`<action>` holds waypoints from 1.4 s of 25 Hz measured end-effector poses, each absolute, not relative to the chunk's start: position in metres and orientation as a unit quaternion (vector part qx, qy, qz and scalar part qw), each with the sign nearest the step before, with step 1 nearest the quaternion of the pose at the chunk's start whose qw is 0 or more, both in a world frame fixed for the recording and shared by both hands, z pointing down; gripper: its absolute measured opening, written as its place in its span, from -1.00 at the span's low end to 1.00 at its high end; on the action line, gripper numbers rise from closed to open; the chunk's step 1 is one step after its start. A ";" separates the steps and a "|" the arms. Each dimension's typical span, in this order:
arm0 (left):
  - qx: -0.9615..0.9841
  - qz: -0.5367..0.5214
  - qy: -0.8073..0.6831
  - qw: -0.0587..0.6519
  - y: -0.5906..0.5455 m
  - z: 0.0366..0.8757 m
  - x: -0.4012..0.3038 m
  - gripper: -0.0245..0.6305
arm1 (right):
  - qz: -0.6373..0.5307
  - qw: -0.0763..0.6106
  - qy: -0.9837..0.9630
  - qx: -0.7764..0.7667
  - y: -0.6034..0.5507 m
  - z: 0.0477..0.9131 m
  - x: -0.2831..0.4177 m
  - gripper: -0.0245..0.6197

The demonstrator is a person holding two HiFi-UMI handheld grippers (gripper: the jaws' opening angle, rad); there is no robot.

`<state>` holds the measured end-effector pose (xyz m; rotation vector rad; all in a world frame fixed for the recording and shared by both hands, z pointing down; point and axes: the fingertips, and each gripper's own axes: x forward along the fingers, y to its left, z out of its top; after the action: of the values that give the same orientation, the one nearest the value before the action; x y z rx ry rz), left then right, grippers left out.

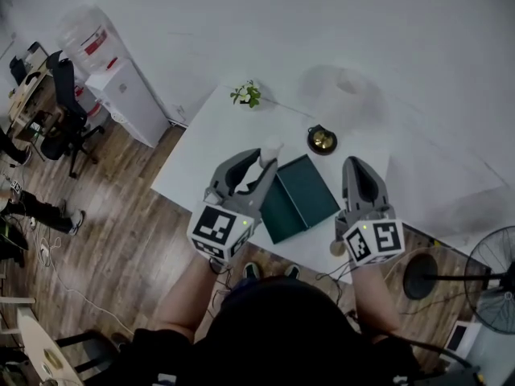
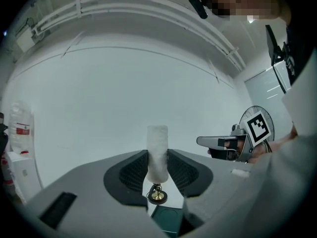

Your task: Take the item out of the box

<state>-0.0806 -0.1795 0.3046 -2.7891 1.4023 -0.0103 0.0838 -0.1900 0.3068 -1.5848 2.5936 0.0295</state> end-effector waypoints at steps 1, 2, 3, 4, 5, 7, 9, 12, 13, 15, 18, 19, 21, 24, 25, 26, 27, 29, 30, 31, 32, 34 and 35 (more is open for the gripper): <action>-0.893 -0.002 0.451 0.009 -0.179 0.304 -0.083 -0.56 | 0.009 0.050 0.852 -0.521 -0.190 0.307 0.083 -0.91; -0.892 -0.001 0.452 0.008 -0.179 0.304 -0.085 -0.56 | 0.008 0.050 0.853 -0.520 -0.190 0.308 0.081 -0.91; -0.891 0.001 0.453 0.007 -0.180 0.303 -0.087 -0.56 | 0.008 0.049 0.853 -0.520 -0.191 0.308 0.080 -0.91; -0.891 0.003 0.454 0.007 -0.181 0.302 -0.088 -0.56 | 0.008 0.048 0.853 -0.519 -0.193 0.308 0.079 -0.91; -0.891 0.006 0.454 0.007 -0.183 0.301 -0.088 -0.56 | 0.008 0.047 0.854 -0.518 -0.195 0.309 0.077 -0.91; -0.892 0.009 0.452 0.003 -0.187 0.303 -0.087 -0.56 | 0.007 0.047 0.855 -0.517 -0.201 0.312 0.076 -0.91; -0.893 0.010 0.450 -0.001 -0.189 0.306 -0.086 -0.56 | 0.005 0.045 0.855 -0.516 -0.204 0.316 0.076 -0.91; -0.895 0.008 0.446 -0.006 -0.190 0.309 -0.082 -0.56 | 0.002 0.041 0.854 -0.518 -0.205 0.319 0.078 -0.91; -0.895 0.006 0.445 -0.009 -0.191 0.310 -0.082 -0.56 | 0.002 0.041 0.854 -0.519 -0.206 0.320 0.078 -0.91; -0.896 0.006 0.444 -0.010 -0.193 0.310 -0.082 -0.56 | 0.002 0.040 0.854 -0.519 -0.208 0.320 0.077 -0.91; -0.897 0.008 0.441 -0.010 -0.195 0.312 -0.080 -0.56 | 0.002 0.039 0.853 -0.520 -0.210 0.322 0.078 -0.91; -0.898 0.007 0.441 -0.011 -0.195 0.313 -0.080 -0.56 | 0.001 0.039 0.853 -0.521 -0.210 0.323 0.078 -0.91; -0.898 0.004 0.440 -0.012 -0.196 0.315 -0.080 -0.56 | -0.001 0.038 0.852 -0.522 -0.211 0.324 0.078 -0.91; -0.898 0.003 0.440 -0.012 -0.200 0.316 -0.079 -0.56 | -0.001 0.039 0.852 -0.522 -0.215 0.325 0.078 -0.91; -0.898 0.003 0.440 -0.013 -0.200 0.316 -0.079 -0.56 | -0.001 0.039 0.852 -0.522 -0.215 0.324 0.079 -0.91; -0.898 0.004 0.440 -0.013 -0.200 0.316 -0.078 -0.56 | -0.001 0.038 0.852 -0.522 -0.215 0.325 0.079 -0.91; -0.898 0.004 0.440 -0.013 -0.200 0.316 -0.078 -0.56 | -0.001 0.038 0.852 -0.522 -0.215 0.325 0.080 -0.91; -0.898 0.004 0.439 -0.013 -0.201 0.316 -0.077 -0.56 | -0.001 0.038 0.851 -0.523 -0.216 0.325 0.080 -0.91; -0.898 0.005 0.439 -0.013 -0.202 0.317 -0.077 -0.56 | 0.000 0.039 0.851 -0.523 -0.216 0.325 0.081 -0.91; -0.898 0.005 0.439 -0.013 -0.202 0.317 -0.077 -0.56 | 0.000 0.039 0.851 -0.523 -0.217 0.325 0.081 -0.91; -0.898 0.005 0.439 -0.013 -0.202 0.317 -0.077 -0.56 | 0.001 0.039 0.851 -0.523 -0.217 0.324 0.081 -0.91; -0.899 0.004 0.439 -0.012 -0.203 0.318 -0.077 -0.56 | 0.001 0.039 0.852 -0.523 -0.217 0.324 0.081 -0.91; -0.899 0.004 0.438 -0.012 -0.203 0.318 -0.077 -0.56 | 0.001 0.039 0.852 -0.523 -0.217 0.324 0.080 -0.91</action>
<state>-0.0775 -0.2027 0.3182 -2.8455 1.3884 0.0125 0.0802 -0.2172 0.3242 -1.6027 2.6101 0.0038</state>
